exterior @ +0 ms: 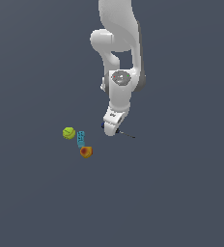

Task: Pick up a designated object from a clutter of objects.

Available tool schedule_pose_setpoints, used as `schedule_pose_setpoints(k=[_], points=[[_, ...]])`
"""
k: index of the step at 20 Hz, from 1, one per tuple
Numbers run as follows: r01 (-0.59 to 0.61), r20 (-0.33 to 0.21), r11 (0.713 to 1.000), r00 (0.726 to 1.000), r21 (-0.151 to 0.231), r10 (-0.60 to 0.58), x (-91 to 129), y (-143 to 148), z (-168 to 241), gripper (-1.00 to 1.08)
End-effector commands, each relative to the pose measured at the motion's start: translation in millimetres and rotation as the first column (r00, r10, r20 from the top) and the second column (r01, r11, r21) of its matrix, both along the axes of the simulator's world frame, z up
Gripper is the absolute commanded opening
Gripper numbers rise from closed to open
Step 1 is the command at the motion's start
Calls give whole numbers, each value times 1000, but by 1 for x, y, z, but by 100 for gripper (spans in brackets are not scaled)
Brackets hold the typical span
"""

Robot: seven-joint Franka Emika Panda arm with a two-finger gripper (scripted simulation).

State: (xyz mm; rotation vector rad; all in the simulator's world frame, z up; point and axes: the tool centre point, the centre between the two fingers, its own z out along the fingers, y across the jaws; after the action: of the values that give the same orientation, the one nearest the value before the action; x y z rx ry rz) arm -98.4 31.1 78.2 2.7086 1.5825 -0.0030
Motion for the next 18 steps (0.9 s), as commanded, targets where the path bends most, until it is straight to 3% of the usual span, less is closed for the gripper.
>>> schedule_pose_setpoints(k=[1, 18], points=[[-37, 0, 999, 999, 2, 37, -6, 1, -6, 100], [-80, -1, 997, 997, 5, 80, -14, 2, -26, 100]])
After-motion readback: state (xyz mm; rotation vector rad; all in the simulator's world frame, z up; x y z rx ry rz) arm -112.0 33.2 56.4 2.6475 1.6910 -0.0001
